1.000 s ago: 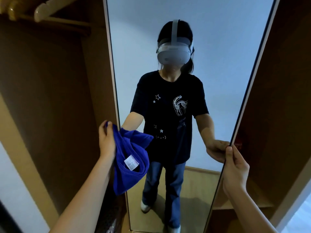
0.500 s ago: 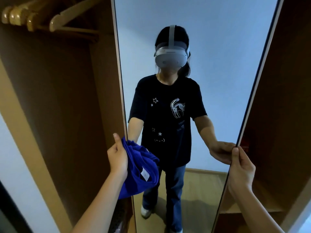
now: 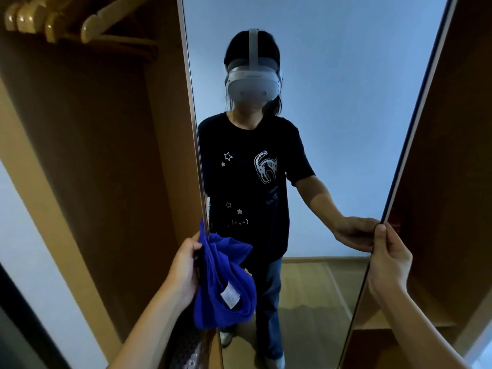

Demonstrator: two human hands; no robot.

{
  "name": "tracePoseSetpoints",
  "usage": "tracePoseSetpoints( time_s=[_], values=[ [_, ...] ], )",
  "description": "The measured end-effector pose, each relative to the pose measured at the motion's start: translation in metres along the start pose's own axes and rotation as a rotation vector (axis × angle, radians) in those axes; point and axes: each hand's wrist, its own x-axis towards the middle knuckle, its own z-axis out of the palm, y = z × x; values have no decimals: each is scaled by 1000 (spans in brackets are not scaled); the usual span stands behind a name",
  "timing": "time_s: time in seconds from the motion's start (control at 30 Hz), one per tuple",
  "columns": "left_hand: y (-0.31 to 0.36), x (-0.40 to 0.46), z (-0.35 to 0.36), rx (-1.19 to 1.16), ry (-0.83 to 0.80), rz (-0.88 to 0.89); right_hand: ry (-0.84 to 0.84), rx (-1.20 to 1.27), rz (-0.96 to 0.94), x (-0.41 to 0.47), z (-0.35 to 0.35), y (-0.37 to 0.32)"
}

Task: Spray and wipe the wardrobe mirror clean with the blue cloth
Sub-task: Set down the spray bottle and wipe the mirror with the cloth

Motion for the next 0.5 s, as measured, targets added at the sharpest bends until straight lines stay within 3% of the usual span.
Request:
tracePoseSetpoints(
  time_s=[0.23, 0.5],
  values=[
    [-1, 1, -42, 259, -228, 41, -5, -16, -3, -5, 2, -8],
    [-23, 2, -31, 411, -85, 345, 6, -16, -32, -5, 0, -5]
  ],
)
